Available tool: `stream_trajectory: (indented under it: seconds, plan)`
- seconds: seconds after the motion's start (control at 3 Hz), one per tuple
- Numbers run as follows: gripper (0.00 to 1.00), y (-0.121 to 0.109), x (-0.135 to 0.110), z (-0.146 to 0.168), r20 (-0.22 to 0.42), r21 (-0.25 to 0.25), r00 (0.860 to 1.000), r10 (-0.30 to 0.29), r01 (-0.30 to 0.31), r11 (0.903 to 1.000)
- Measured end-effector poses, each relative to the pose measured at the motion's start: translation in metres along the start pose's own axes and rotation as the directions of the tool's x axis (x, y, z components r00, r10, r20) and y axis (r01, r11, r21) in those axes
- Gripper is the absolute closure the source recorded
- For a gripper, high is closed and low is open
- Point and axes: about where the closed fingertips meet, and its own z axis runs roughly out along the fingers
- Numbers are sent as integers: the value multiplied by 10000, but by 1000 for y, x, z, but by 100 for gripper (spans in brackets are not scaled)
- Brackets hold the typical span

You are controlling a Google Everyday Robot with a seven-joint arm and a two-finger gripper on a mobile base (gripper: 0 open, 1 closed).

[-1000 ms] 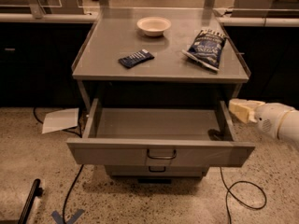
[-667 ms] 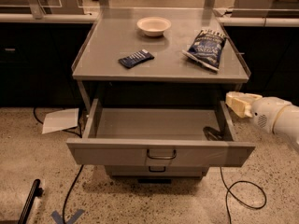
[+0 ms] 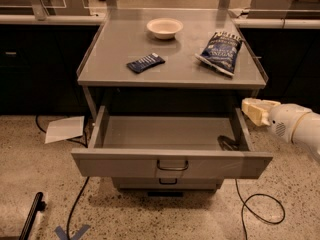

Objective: Open top drawer

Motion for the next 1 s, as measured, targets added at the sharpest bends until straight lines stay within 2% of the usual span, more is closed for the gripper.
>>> stream_trajectory:
  seconds: [0.33,0.67,1.0]
  plan:
    - [15,0,0,0,0,0,10000,0,0,10000]
    - [0,0,0,0,0,-1,10000,0,0,10000]
    - [0,0,0,0,0,-1,10000,0,0,10000]
